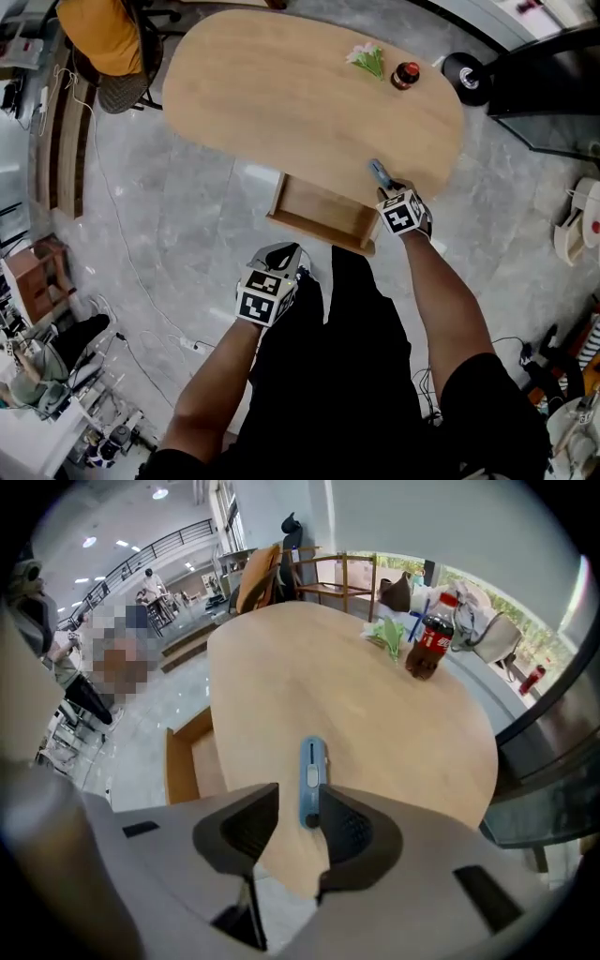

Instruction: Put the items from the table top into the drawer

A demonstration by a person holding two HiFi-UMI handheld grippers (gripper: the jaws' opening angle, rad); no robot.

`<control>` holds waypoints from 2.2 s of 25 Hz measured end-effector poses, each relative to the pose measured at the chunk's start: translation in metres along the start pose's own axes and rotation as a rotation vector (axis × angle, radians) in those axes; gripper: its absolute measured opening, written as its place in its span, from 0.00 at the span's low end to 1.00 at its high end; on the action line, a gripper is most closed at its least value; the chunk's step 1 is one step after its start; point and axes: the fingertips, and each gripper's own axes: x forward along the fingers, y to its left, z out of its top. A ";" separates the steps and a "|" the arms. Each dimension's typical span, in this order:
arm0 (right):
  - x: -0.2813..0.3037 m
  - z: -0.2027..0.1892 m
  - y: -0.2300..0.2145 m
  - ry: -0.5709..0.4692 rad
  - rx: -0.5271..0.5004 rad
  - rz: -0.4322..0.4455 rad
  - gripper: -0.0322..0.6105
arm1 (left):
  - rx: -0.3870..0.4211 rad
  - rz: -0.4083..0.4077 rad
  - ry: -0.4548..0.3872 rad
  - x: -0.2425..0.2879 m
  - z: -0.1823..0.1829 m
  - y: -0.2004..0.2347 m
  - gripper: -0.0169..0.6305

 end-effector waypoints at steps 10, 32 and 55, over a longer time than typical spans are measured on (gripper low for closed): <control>0.049 -0.003 -0.012 0.101 -0.053 -0.006 0.26 | -0.033 0.023 0.011 0.002 -0.001 0.008 0.03; 0.061 -0.030 0.169 0.108 -0.217 0.173 0.24 | -0.099 -0.010 -0.045 -0.025 -0.058 0.033 0.03; 0.132 -0.055 0.172 0.331 -0.259 0.110 0.25 | -0.173 -0.002 -0.153 -0.072 -0.087 0.053 0.03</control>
